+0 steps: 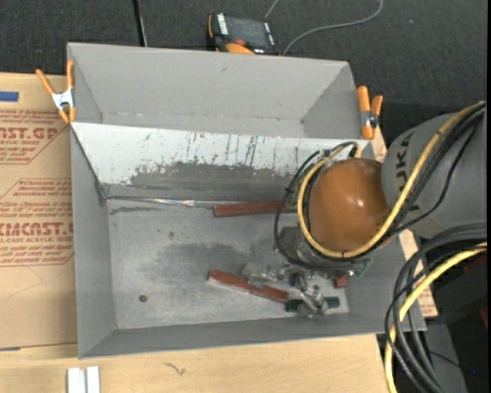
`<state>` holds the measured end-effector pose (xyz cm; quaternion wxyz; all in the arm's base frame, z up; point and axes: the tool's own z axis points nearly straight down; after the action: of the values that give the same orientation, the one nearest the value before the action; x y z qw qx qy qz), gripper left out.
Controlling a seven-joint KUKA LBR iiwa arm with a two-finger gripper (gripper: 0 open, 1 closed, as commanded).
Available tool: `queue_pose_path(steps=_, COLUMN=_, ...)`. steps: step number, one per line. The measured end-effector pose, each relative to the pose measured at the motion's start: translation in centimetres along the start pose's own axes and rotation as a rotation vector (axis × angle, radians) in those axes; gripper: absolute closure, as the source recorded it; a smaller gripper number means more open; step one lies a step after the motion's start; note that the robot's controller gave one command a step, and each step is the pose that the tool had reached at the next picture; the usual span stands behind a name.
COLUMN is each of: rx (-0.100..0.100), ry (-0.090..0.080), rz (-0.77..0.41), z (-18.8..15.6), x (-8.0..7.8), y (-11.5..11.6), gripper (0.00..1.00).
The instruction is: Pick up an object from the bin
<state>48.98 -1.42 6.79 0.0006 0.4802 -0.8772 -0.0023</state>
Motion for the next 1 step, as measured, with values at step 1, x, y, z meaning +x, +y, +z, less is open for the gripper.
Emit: queue_pose_path(steps=1, rx=0.003, ry=-0.003, rz=0.317, z=-0.89, x=-4.29, y=1.60, gripper=0.00)
